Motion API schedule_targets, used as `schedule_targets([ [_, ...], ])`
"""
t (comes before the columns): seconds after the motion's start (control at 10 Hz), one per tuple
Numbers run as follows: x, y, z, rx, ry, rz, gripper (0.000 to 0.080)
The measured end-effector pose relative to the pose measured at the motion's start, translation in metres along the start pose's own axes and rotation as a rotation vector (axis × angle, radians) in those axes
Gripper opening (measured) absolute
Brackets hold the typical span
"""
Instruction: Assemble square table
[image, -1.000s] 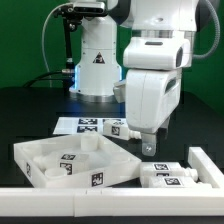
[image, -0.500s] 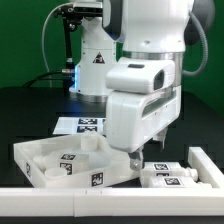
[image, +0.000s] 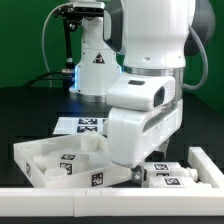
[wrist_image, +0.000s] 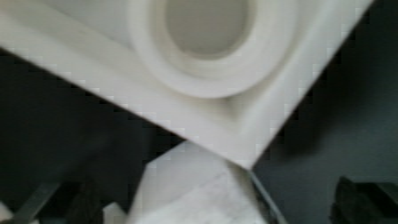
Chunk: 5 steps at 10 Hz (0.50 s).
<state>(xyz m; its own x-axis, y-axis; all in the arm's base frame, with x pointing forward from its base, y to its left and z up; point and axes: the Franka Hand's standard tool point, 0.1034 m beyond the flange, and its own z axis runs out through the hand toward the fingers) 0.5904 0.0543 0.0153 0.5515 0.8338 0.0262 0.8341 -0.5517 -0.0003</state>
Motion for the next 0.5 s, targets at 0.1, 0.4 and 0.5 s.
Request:
schedule_targets([
  [0.1, -0.0010, 0.0009, -0.0003, -0.001, 0.000, 0.001, 0.0620],
  [0.4, -0.0014, 0.0003, 0.0004, 0.001, -0.001, 0.001, 0.0429],
  [0.5, -0.0014, 0.0003, 0.0004, 0.001, -0.001, 0.001, 0.0288],
])
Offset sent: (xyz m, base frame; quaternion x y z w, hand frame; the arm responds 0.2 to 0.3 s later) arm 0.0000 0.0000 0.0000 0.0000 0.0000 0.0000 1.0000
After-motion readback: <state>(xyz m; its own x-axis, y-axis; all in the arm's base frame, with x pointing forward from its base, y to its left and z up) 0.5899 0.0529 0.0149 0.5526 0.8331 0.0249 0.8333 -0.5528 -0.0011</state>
